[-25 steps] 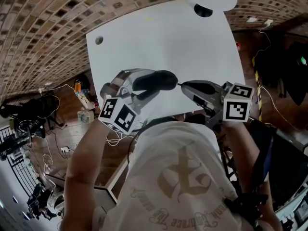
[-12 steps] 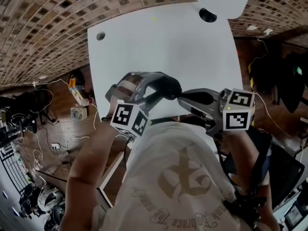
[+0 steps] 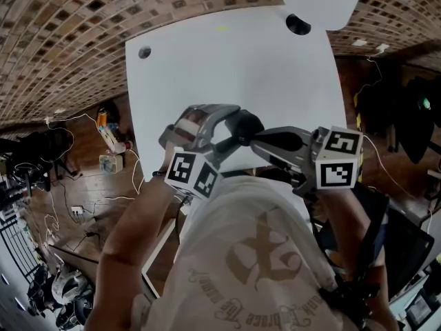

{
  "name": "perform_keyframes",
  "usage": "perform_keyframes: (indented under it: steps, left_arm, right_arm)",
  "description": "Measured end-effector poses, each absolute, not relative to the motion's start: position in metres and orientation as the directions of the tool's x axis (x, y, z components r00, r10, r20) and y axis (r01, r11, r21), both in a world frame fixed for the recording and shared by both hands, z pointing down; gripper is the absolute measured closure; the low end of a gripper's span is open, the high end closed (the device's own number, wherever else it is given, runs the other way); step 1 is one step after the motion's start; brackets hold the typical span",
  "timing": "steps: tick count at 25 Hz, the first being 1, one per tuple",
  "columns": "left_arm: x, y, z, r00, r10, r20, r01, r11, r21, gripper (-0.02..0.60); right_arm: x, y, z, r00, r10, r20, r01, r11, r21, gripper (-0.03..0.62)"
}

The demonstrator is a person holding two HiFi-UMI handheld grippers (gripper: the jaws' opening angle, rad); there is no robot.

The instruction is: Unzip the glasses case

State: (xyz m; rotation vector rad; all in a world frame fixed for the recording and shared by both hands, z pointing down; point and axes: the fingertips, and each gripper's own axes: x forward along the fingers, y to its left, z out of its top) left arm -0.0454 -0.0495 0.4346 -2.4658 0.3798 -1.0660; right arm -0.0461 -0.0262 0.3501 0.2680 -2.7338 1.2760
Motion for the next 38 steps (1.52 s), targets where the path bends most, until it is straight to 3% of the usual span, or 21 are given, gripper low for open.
perform_keyframes:
  steps: [10, 13, 15, 18, 23, 25, 29, 38]
  left_arm:
    - [-0.030, -0.051, 0.433, 0.696, -0.417, 0.584, -0.151, -0.881, -0.449, 0.250]
    - [-0.031, -0.052, 0.434, 0.691, -0.430, 0.581, -0.180, -0.881, -0.438, 0.225]
    - [-0.031, -0.051, 0.435, 0.692, -0.436, 0.576, -0.217, -0.886, -0.410, 0.183]
    - [-0.029, -0.049, 0.435, 0.699, -0.437, 0.566, -0.273, -0.895, -0.354, 0.181]
    - [-0.039, -0.054, 0.435, 0.664, -0.497, 0.558, -0.411, -0.867, -0.283, 0.184]
    - [-0.043, -0.057, 0.435, 0.648, -0.522, 0.554, -0.452, -0.850, -0.272, 0.218]
    - [-0.038, -0.054, 0.433, 0.658, -0.520, 0.545, -0.418, -0.854, -0.310, 0.291]
    - [-0.054, -0.058, 0.438, 0.567, -0.543, 0.619, -0.240, -0.828, -0.507, 0.313]
  right_arm:
    - [-0.051, -0.026, 0.347, -0.977, -0.102, 0.185, -0.207, 0.636, -0.743, 0.588]
    - [-0.049, -0.029, 0.348, -0.974, -0.129, 0.185, -0.225, 0.627, -0.746, 0.588]
    - [-0.047, -0.031, 0.349, -0.972, -0.147, 0.184, -0.236, 0.623, -0.746, 0.588]
    - [-0.046, -0.033, 0.349, -0.970, -0.164, 0.178, -0.242, 0.618, -0.748, 0.588]
    - [-0.046, -0.033, 0.350, -0.967, -0.189, 0.173, -0.254, 0.607, -0.753, 0.588]
    - [-0.047, -0.032, 0.349, -0.967, -0.188, 0.174, -0.254, 0.605, -0.754, 0.588]
    - [-0.050, -0.029, 0.349, -0.969, -0.176, 0.174, -0.246, 0.603, -0.759, 0.588]
    - [-0.043, -0.027, 0.356, -0.959, -0.176, 0.221, -0.283, 0.606, -0.743, 0.588]
